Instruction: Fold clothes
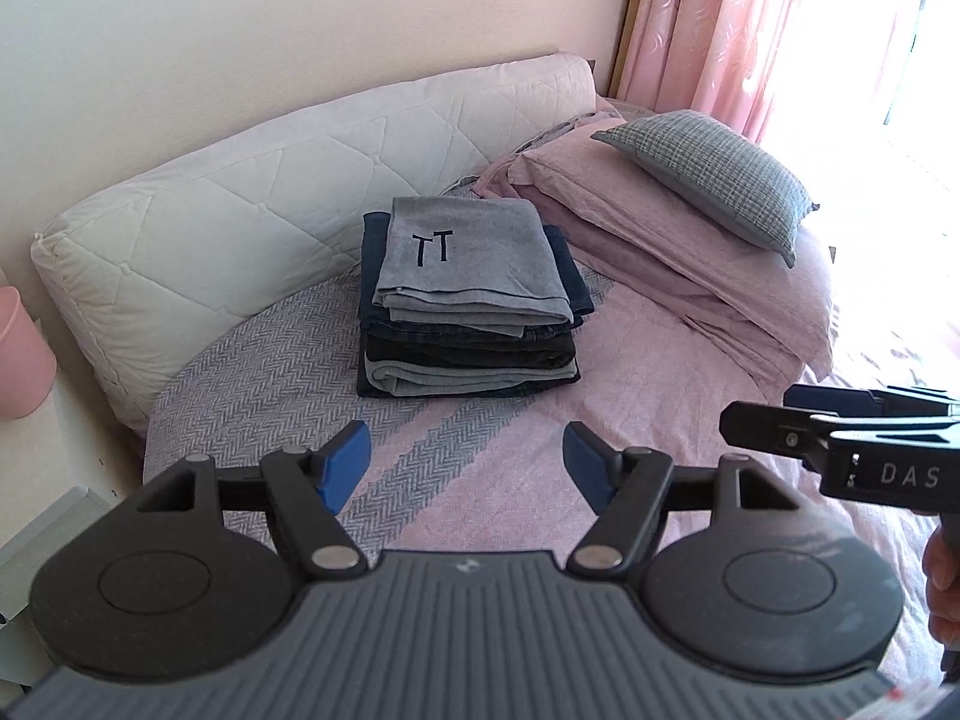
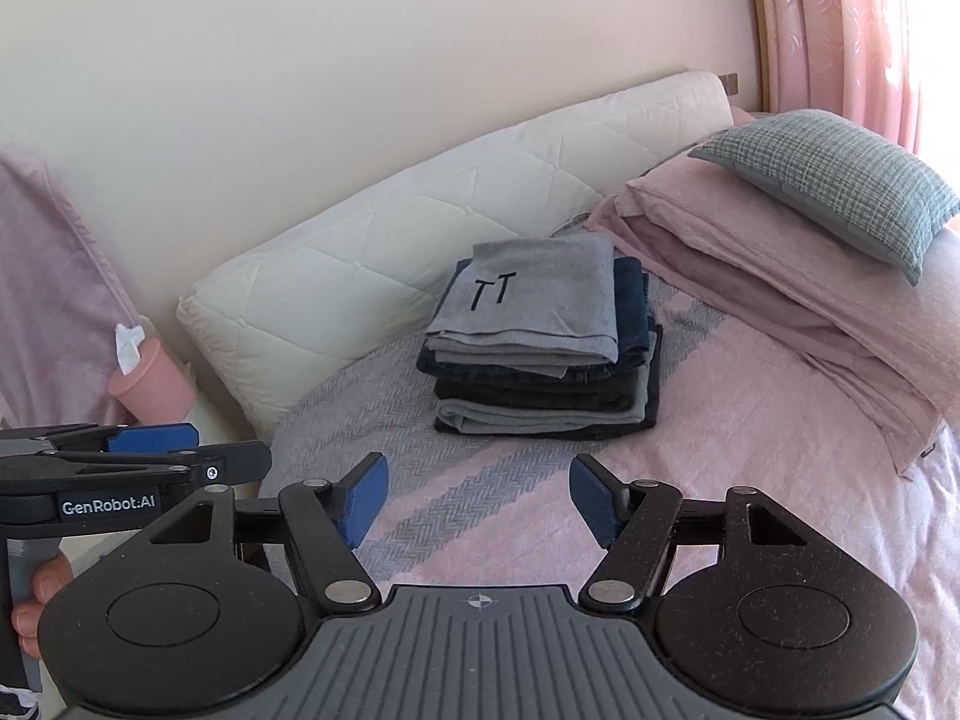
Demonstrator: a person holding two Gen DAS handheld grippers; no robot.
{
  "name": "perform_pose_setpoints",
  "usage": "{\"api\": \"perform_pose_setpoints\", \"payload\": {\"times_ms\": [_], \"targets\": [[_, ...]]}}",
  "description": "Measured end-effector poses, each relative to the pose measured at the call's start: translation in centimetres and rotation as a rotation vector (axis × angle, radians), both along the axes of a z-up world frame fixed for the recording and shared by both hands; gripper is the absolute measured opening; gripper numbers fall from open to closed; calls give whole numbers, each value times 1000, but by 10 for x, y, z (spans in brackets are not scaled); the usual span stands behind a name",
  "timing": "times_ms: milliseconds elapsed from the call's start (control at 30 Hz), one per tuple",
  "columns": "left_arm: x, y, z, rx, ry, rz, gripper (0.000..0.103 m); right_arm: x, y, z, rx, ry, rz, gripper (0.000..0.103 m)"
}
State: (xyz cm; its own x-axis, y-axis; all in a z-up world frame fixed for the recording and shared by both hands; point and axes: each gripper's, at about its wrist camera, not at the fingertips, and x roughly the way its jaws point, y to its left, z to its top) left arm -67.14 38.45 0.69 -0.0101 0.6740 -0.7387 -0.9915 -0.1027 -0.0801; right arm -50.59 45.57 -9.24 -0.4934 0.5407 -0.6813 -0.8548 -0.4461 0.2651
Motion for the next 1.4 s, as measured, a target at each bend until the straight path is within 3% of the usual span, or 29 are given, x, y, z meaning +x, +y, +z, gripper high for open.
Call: {"api": "perform_pose_setpoints", "payload": {"times_ms": [1400], "targets": [[-8, 27, -11, -22, 17, -23, 67, -15, 30, -18, -47, -13, -14, 64]]}}
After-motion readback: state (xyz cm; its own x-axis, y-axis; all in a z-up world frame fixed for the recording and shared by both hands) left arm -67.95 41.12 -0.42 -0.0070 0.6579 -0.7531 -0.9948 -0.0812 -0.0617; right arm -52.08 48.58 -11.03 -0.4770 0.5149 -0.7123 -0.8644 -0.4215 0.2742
